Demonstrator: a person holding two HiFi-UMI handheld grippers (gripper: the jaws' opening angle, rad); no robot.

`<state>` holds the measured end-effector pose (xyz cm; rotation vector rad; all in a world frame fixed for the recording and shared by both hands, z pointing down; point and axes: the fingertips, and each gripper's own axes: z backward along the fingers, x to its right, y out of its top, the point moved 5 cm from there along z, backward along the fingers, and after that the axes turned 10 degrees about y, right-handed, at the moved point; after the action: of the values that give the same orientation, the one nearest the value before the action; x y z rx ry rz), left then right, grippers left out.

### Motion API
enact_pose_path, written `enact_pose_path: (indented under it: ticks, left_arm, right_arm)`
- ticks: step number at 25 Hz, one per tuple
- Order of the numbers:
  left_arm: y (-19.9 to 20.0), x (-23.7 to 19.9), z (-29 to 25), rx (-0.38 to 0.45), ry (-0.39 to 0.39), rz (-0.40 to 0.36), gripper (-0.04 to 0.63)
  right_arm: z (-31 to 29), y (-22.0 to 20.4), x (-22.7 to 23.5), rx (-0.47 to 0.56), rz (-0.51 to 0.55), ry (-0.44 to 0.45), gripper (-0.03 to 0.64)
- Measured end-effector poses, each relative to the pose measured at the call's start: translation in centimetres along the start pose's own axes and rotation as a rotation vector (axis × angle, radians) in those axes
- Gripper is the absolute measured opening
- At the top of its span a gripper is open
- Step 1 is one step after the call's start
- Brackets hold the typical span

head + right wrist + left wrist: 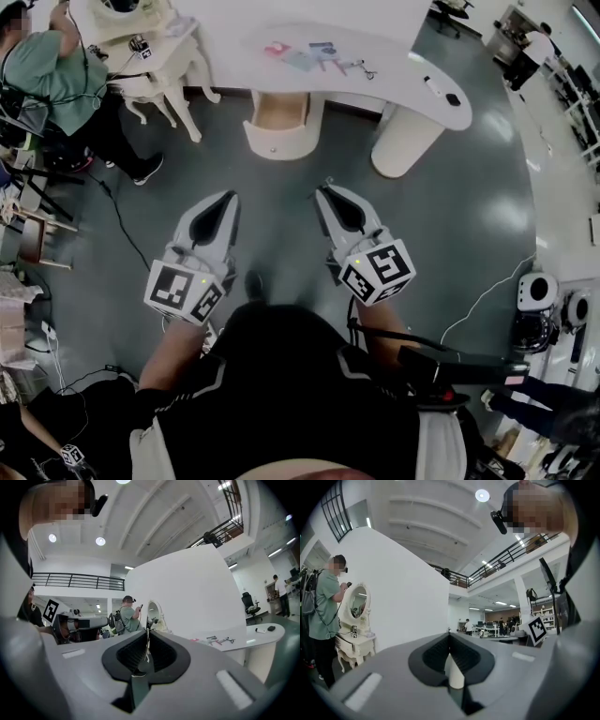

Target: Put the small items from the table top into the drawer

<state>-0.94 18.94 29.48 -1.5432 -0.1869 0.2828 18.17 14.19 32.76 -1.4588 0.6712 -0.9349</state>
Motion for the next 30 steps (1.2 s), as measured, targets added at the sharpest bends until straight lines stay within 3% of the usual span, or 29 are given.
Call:
enact_pose_path:
  ticks: [30]
  left_arm:
    - [0.1,-15.0,-8.3,0.011,-0.15,0.076,0.0]
  right_arm:
    - [-15.2,1.3,1.1,-0.019,0.027,-0.132,0.02]
